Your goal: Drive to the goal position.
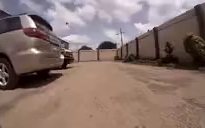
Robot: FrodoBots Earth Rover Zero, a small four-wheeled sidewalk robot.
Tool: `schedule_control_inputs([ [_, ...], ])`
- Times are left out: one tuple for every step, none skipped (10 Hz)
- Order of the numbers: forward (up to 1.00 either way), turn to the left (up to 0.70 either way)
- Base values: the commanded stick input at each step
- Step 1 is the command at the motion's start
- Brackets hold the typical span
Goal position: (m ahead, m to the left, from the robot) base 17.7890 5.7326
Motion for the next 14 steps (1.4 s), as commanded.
schedule_control_inputs([
  [0.85, 0.0],
  [0.85, 0.0],
  [0.85, 0.0],
  [0.85, 0.0],
  [0.85, 0.0],
  [0.85, 0.0],
  [0.85, 0.0],
  [0.85, 0.0],
  [0.85, 0.0],
  [0.85, 0.0],
  [0.85, 0.0],
  [0.85, 0.0],
  [0.85, 0.0],
  [0.85, 0.0],
])
